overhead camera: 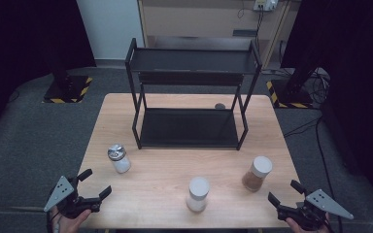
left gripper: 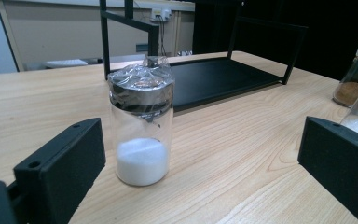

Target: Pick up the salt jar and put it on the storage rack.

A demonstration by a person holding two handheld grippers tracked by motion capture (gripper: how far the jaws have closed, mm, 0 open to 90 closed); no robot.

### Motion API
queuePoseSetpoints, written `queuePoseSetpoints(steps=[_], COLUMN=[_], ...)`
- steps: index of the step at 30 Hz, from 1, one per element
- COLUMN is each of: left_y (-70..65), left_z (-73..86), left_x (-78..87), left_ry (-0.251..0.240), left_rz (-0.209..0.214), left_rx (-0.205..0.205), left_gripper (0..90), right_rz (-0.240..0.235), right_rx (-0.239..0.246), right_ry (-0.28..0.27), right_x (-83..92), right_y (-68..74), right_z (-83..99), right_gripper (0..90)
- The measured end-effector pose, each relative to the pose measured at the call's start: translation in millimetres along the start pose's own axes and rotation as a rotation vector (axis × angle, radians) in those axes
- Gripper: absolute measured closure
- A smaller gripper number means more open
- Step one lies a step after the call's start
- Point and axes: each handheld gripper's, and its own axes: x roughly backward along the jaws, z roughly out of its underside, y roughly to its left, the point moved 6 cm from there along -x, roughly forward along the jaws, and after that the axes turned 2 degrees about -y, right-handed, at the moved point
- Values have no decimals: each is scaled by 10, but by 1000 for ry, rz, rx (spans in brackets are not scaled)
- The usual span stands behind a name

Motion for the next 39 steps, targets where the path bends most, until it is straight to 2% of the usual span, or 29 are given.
queuePoseSetpoints(steps=[2,9,14,26,39], left_y=[-13,-71,-90,-47,-11], left_z=[-6,-53,-96,-259,-394], left_x=[2,12,25,54,-69], left_ry=[3,21,30,40,65], left_rz=[-9,-26,-31,-44,-55], left_rx=[9,-9,-6,-8,-20], left_gripper=[0,0,0,0,0], right_rz=[-2,-7,-6,-9,-16], right_rx=[-2,-7,-10,-15,-17], right_ry=[-1,-7,-7,-4,-7], right_x=[1,8,7,6,8], right_y=[-3,-9,-15,-18,-26], right_z=[1,4,5,6,9], right_gripper=[30,29,29,30,32])
